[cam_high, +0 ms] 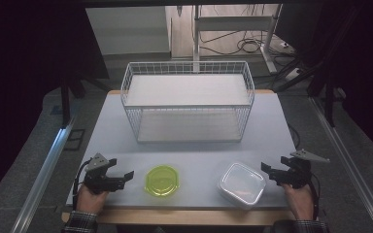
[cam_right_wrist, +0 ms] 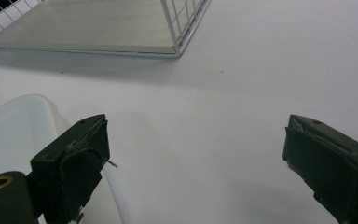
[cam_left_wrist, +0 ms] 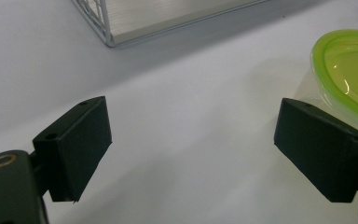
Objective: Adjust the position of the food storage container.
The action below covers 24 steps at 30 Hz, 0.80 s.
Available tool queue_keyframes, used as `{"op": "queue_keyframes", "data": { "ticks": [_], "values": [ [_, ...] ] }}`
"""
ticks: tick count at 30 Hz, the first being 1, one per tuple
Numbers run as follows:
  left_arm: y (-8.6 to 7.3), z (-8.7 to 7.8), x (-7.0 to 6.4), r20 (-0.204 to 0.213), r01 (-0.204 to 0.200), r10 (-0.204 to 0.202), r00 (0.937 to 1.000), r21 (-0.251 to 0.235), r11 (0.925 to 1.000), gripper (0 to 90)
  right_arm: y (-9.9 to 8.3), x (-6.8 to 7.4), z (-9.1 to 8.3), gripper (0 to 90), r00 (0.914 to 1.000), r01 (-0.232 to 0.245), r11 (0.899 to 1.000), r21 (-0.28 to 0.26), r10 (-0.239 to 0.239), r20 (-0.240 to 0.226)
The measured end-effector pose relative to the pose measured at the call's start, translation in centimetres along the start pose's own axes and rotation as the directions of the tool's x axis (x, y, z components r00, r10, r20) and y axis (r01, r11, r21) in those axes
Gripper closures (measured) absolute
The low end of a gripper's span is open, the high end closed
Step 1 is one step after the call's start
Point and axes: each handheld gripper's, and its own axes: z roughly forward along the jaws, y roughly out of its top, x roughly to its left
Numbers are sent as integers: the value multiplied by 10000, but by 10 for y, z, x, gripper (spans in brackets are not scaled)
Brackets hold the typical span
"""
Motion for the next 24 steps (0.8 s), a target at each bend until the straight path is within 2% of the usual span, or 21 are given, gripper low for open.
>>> {"op": "queue_keyframes", "data": {
  "ticks": [4, 12, 16, 17, 19, 20, 24],
  "values": [
    [0, 0, 1, 57, 151, -151, 9999, 22, 9999, 106, 0, 2, 2, 61, 9999, 94, 9999, 44, -94, -69],
    [1, 0, 0, 160, 327, -330, 9993, 151, 9994, 92, -1, 2, 4, 44, 9998, 22, 9997, 260, -28, 213],
    [6, -1, -5, -426, 203, -187, 9989, 361, 9991, 51, -1, 1, 3, 42, 9994, -67, 9998, 209, 60, 332],
    [8, -2, -7, -404, 303, -290, 9988, 313, 9991, 58, -1, 1, 3, 42, 9994, -90, 9998, 202, 83, 345],
    [11, -3, -10, -85, 449, -447, 9990, 224, 9987, 81, -1, 1, 3, 42, 9993, -112, 9998, 182, 106, 345],
    [13, -4, -13, -57, 404, -404, 9992, 183, 9990, 109, -1, 1, 3, 43, 9993, -96, 9998, 168, 90, 364],
    [21, -6, -29, -77, -347, 349, 9994, 276, 9990, 198, 0, 2, 3, 43, 9989, -39, 9999, 139, 33, 461]
  ]
}}
